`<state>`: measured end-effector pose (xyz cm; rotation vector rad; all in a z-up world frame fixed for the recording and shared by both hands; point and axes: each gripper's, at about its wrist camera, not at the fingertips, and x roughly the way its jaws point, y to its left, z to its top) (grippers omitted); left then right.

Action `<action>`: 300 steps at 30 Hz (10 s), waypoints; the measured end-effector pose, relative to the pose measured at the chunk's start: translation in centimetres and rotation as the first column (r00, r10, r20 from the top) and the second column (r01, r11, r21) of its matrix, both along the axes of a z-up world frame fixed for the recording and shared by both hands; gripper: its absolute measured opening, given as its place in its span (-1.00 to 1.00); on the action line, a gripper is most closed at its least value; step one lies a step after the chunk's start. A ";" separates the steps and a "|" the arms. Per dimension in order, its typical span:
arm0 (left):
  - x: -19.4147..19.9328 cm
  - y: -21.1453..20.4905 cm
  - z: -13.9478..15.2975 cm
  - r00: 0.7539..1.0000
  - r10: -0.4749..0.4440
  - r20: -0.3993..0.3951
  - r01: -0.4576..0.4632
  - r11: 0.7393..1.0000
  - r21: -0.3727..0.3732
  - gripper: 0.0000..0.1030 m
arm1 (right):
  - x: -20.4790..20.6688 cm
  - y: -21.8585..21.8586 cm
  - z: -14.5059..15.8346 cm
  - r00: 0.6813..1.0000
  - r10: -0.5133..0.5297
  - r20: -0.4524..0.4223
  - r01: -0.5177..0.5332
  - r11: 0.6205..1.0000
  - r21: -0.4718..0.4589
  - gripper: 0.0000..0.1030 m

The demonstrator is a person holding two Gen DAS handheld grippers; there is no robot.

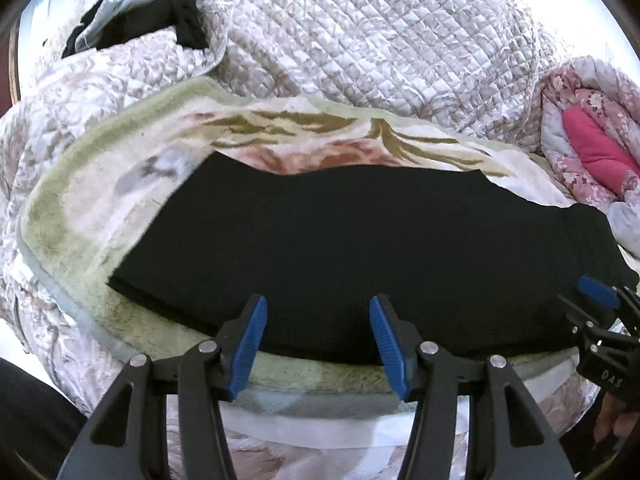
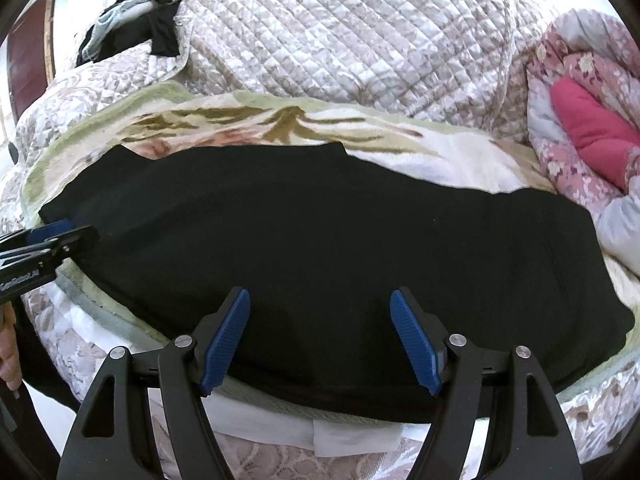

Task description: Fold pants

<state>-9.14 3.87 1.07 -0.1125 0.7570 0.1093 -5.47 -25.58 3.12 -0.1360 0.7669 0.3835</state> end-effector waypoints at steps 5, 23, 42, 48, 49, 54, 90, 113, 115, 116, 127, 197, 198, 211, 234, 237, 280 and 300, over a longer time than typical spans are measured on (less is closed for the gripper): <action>-0.5 0.6 0.0 1.000 0.023 -0.002 -0.023 1.000 -0.001 0.10 | -0.2 0.2 0.2 1.000 0.011 0.006 -0.011 1.000 0.011 0.41; -2.7 5.1 -0.3 0.980 0.200 -0.007 -0.198 0.967 -0.161 0.10 | -0.4 0.2 0.3 1.000 0.003 0.002 -0.003 0.999 0.035 0.41; 0.8 8.7 -0.9 0.971 0.239 -0.012 -0.233 0.932 -0.277 -0.70 | -0.4 -0.5 1.2 1.000 -0.015 0.011 0.014 0.994 0.107 0.41; 1.6 8.6 0.1 0.981 0.195 -0.012 -0.189 0.935 -0.300 -0.86 | -0.5 -0.9 1.5 1.000 -0.024 0.014 0.022 0.991 0.128 0.41; 1.7 8.2 0.7 0.985 0.174 0.005 -0.164 0.941 -0.297 -0.86 | -0.5 -0.9 1.5 1.000 -0.027 0.011 0.026 0.991 0.132 0.41; 3.0 6.0 3.3 0.996 0.056 0.068 -0.035 0.963 -0.268 -0.86 | -0.3 -1.4 1.6 0.999 -0.042 -0.003 0.042 0.988 0.152 0.41; 4.0 -12.7 0.3 0.808 -0.590 -0.012 0.546 0.755 -0.364 -0.52 | 2.0 -9.9 1.4 0.963 -0.188 -0.190 0.245 0.906 0.345 0.41; 7.6 -2.9 0.0 0.952 -0.297 -0.069 0.267 0.922 -0.281 -0.31 | 9.3 -5.6 -2.1 0.914 0.050 -0.402 0.176 0.846 0.504 -0.67; 7.6 -3.0 -0.1 0.953 -0.296 -0.066 0.267 0.922 -0.280 -0.31 | 9.6 -5.4 -2.2 0.908 0.059 -0.414 0.174 0.848 0.502 -0.93; 7.7 -3.0 -0.2 0.953 -0.296 -0.066 0.267 0.922 -0.281 -0.31 | 9.6 -5.3 -2.1 0.908 0.063 -0.414 0.172 0.846 0.505 -0.94; 7.3 -3.3 0.1 0.954 -0.294 -0.053 0.271 0.926 -0.265 -0.31 | 9.8 -6.6 -1.5 0.932 0.002 -0.363 0.187 0.855 0.485 -0.95; 3.7 -8.5 0.2 0.940 -0.339 -0.028 0.337 0.940 -0.048 0.09 | 3.1 -5.4 0.7 0.990 -0.126 -0.069 0.135 0.981 0.138 -0.33; 3.2 -8.5 0.2 0.942 -0.335 -0.026 0.333 0.941 -0.052 0.09 | 2.4 -5.5 0.9 0.991 -0.117 -0.066 0.127 0.979 0.159 -0.33; 0.4 -7.7 -0.3 0.949 -0.313 -0.031 0.307 0.943 -0.127 0.15 | -0.8 -4.3 0.2 0.990 -0.127 -0.065 0.134 0.985 0.113 -0.53; 0.2 -9.0 0.5 0.932 -0.362 -0.008 0.361 0.930 -0.061 0.16 | -0.5 -7.0 -0.2 0.969 -0.223 -0.104 0.237 0.959 0.158 -0.79; 0.1 -9.1 0.4 0.932 -0.363 -0.008 0.362 0.931 -0.056 0.16 | -0.8 -8.9 0.4 0.957 -0.278 -0.085 0.290 0.939 0.186 -0.70; 3.9 -6.6 1.2 0.963 -0.266 -0.036 0.262 0.961 -0.088 0.16 | 5.0 -19.0 4.7 0.881 -0.446 -0.156 0.461 0.739 0.491 -0.64; 3.5 2.5 2.0 0.999 -0.019 -0.027 0.013 0.978 -0.209 0.16 | 2.8 6.7 1.0 0.985 0.158 -0.073 -0.143 0.974 0.178 -0.56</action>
